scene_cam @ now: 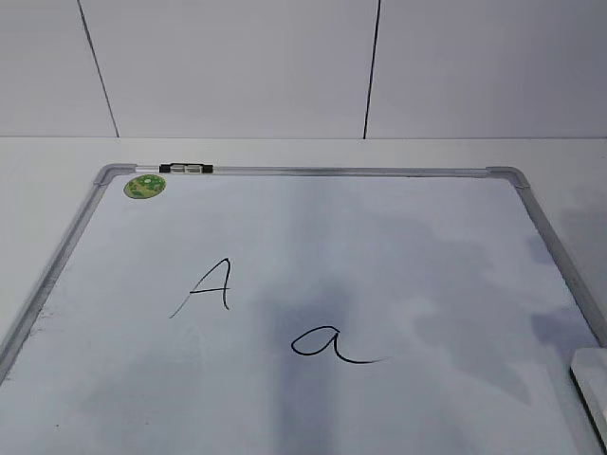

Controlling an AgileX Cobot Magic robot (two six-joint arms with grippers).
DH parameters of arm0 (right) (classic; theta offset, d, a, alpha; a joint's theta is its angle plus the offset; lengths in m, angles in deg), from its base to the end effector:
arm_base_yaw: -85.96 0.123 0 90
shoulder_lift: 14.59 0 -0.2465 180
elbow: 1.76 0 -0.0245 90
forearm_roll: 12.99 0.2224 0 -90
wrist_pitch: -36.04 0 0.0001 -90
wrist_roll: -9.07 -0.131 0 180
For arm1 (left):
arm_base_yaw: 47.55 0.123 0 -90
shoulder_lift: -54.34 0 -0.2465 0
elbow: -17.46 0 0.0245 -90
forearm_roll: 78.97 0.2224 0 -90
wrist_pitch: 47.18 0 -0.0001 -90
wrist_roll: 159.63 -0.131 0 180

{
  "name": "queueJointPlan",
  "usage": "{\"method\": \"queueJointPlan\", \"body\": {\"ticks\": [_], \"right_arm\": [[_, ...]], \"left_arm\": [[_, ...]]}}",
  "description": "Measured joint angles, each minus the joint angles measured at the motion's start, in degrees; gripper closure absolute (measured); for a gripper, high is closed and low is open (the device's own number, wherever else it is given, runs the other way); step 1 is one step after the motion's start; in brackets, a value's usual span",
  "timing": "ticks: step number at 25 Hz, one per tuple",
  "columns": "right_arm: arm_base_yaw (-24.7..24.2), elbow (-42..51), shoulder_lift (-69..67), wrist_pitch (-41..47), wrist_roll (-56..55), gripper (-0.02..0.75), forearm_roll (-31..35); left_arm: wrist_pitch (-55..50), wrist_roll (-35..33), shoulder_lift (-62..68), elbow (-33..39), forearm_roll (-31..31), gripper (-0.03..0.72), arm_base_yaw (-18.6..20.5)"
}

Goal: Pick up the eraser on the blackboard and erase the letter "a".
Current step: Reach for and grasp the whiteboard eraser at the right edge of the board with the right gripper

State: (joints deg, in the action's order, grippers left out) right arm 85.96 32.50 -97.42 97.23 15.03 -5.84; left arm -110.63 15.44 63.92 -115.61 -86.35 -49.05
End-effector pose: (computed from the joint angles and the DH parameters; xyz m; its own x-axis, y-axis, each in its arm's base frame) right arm 0.1826 0.0143 0.1580 -0.9983 -0.0434 -0.0380 -0.0472 0.9931 0.1074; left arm 0.0414 -0.0161 0.2425 -0.4926 0.0409 -0.8693 0.1397 0.9897 -0.0325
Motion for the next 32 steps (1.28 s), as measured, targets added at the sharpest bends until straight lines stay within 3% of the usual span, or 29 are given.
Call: {"method": "queueJointPlan", "body": {"ticks": [10, 26, 32], "right_arm": [[0.0, 0.0, 0.0, 4.9, -1.5, 0.102, -0.2], [0.0, 0.0, 0.0, -0.2, -1.1, 0.105, -0.3], [0.0, 0.0, -0.3, -1.8, -1.0, 0.160, 0.0]], "left_arm": [[0.0, 0.0, 0.0, 0.0, 0.0, 0.453, 0.0], [0.0, 0.0, 0.0, 0.0, 0.0, 0.453, 0.0], [0.0, 0.0, 0.0, 0.0, 0.0, 0.454, 0.0]]}}
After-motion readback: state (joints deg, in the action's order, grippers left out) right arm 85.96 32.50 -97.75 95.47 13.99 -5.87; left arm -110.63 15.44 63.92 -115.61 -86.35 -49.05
